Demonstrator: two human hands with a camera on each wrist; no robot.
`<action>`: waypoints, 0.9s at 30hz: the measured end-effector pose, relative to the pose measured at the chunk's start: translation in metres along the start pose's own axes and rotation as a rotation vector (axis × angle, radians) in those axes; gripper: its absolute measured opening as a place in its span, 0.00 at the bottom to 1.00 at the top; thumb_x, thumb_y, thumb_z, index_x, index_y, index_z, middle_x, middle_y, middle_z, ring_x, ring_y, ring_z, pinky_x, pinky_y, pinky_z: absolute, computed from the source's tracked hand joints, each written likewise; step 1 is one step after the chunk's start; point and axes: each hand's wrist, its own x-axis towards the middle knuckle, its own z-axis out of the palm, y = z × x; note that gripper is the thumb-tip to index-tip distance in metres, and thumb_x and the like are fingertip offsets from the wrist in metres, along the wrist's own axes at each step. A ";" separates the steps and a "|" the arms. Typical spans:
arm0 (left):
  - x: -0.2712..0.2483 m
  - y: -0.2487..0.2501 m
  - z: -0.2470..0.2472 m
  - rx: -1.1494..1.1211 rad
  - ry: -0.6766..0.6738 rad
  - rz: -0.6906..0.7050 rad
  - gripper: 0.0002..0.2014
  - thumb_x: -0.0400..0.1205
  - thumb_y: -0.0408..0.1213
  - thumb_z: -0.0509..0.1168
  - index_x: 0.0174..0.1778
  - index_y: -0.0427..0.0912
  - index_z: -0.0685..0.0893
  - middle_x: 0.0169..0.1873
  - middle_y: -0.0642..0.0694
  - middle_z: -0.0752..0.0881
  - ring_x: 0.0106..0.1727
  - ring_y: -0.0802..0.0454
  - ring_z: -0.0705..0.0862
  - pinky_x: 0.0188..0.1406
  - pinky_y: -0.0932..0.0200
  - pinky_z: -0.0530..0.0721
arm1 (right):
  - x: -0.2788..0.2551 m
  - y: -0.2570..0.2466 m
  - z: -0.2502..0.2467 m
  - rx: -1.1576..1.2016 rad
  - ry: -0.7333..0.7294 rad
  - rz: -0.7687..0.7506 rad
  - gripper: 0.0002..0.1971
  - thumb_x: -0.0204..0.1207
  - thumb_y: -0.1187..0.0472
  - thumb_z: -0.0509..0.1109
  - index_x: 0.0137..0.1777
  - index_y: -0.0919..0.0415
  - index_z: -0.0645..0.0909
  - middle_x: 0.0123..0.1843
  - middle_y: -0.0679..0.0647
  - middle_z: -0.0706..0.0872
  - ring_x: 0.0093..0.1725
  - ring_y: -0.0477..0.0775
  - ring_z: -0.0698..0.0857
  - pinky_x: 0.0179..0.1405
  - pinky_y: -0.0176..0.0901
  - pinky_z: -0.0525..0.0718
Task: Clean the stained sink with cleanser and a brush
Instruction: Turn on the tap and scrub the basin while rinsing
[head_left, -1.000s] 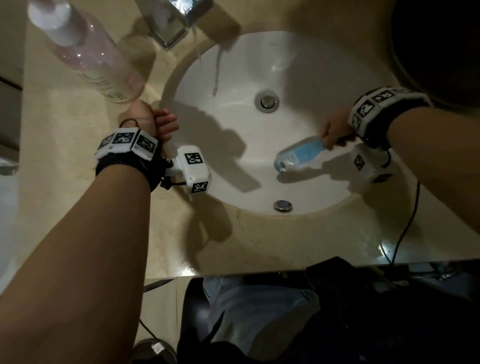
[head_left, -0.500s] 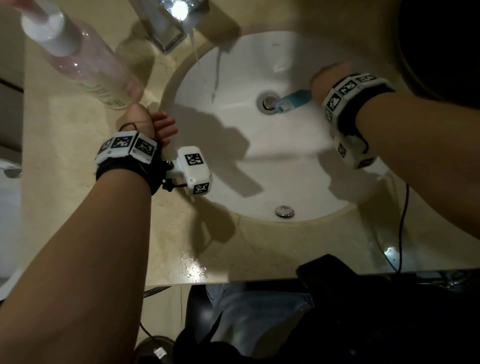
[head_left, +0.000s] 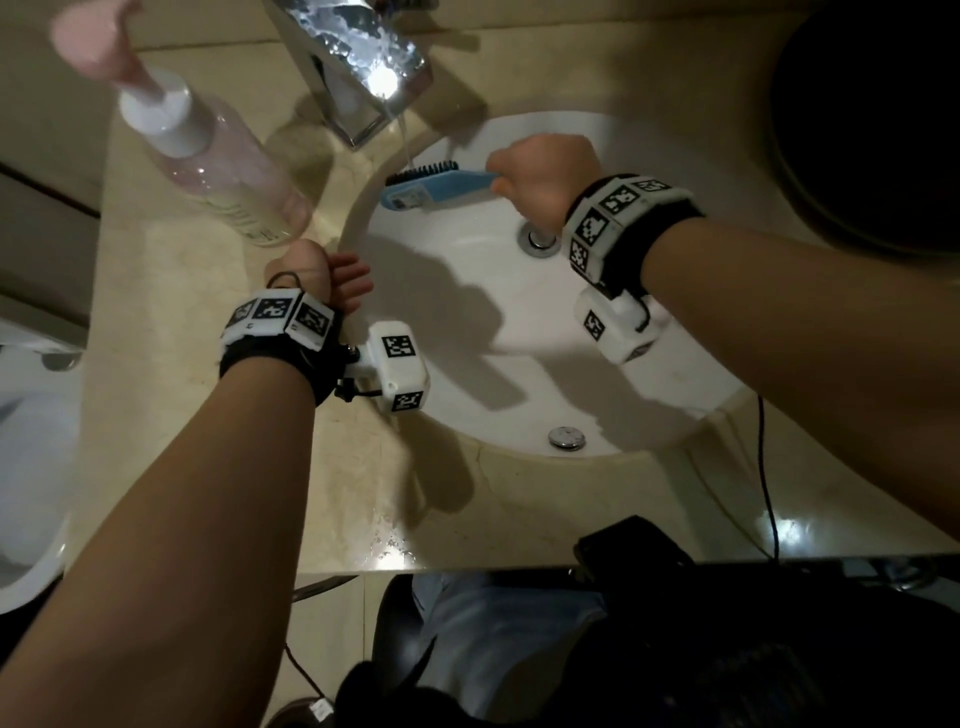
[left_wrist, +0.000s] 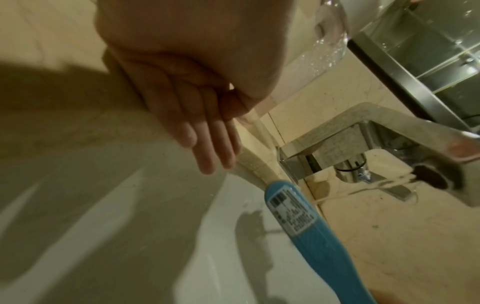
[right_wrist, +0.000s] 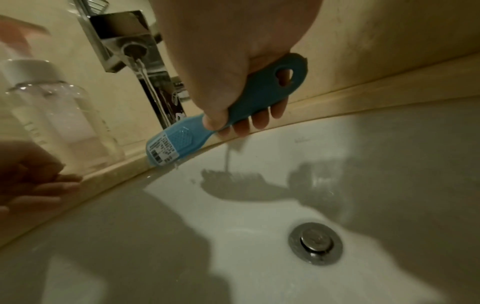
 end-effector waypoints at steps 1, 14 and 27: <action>-0.002 0.002 0.002 0.026 0.002 0.002 0.19 0.86 0.34 0.41 0.36 0.40 0.74 0.36 0.47 0.80 0.34 0.53 0.81 0.30 0.61 0.75 | 0.000 -0.001 -0.002 0.015 0.004 0.007 0.15 0.84 0.59 0.54 0.62 0.60 0.79 0.58 0.62 0.84 0.59 0.64 0.81 0.44 0.47 0.70; -0.072 0.020 0.085 0.604 -0.486 0.010 0.19 0.86 0.48 0.48 0.38 0.47 0.80 0.37 0.53 0.86 0.37 0.54 0.83 0.35 0.63 0.75 | -0.039 0.018 0.003 1.467 -0.302 0.441 0.08 0.85 0.65 0.53 0.58 0.63 0.73 0.55 0.53 0.86 0.44 0.48 0.81 0.49 0.42 0.80; -0.083 0.013 0.134 0.742 -0.487 0.261 0.15 0.88 0.40 0.54 0.36 0.46 0.77 0.24 0.54 0.80 0.16 0.61 0.74 0.14 0.77 0.67 | -0.087 0.077 0.021 1.186 -0.084 0.710 0.13 0.81 0.58 0.61 0.34 0.52 0.75 0.33 0.46 0.79 0.29 0.43 0.76 0.24 0.30 0.74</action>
